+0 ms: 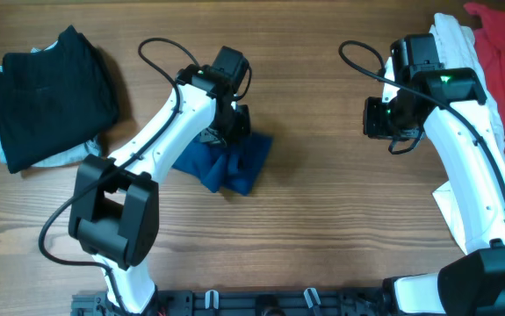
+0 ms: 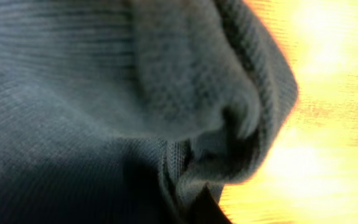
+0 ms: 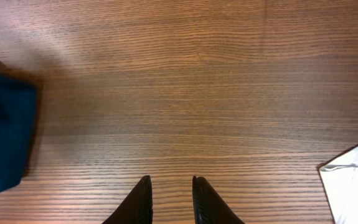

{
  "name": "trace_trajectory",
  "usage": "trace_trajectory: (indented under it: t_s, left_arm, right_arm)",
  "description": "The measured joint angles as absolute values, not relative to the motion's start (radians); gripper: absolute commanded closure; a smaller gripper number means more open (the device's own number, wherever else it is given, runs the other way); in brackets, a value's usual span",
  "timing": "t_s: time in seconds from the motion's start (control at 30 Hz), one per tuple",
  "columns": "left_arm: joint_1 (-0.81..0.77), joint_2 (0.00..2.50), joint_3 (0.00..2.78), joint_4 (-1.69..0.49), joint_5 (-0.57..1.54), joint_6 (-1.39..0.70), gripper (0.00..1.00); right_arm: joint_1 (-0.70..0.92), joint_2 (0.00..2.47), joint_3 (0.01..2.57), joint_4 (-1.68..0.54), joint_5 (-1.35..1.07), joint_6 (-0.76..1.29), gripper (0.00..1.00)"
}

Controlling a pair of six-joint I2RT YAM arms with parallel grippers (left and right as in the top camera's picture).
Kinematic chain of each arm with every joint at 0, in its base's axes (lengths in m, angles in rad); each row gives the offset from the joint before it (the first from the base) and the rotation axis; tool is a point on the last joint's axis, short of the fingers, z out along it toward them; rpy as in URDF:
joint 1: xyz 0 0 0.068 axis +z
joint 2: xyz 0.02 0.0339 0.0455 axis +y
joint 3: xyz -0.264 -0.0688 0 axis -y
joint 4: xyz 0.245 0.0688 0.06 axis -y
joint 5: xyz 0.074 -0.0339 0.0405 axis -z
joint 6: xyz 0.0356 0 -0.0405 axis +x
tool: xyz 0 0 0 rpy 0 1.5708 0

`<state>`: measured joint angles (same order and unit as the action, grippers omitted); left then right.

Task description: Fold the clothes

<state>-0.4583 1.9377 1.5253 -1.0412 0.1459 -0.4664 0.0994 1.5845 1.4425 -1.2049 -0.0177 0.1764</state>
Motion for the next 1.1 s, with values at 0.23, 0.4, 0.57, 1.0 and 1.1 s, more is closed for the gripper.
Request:
trace_trajectory:
  t_s: [0.23,0.4,0.57,1.0,1.1]
  left_arm:
    - [-0.481,1.935,1.547,-1.121,0.175,-0.474,0.71]
    - [-0.453,1.852,1.620,-1.144,0.176,-0.468,0.65]
    - [-0.378,1.679,1.673,-1.134,0.144,-0.464,0.58]
    - [-0.171,1.770,1.679,-1.126,0.026,-0.461,0.62]
    - [-0.171,1.869,1.674,-1.105,0.045,-0.461,0.64]
  right_arm:
    - [0.099,1.584,1.443,-1.205,-0.018,0.176,0.78]
    - [0.099,1.584,1.443,-1.205,-0.018,0.177,0.78]
    - [0.099,1.584,1.443,-1.205,-0.018,0.177,0.78]
    - [0.099,1.584,1.443,-1.202,-0.085,0.151,0.79]
    - [0.099,1.584,1.443,-1.209,-0.087,0.151,0.79]
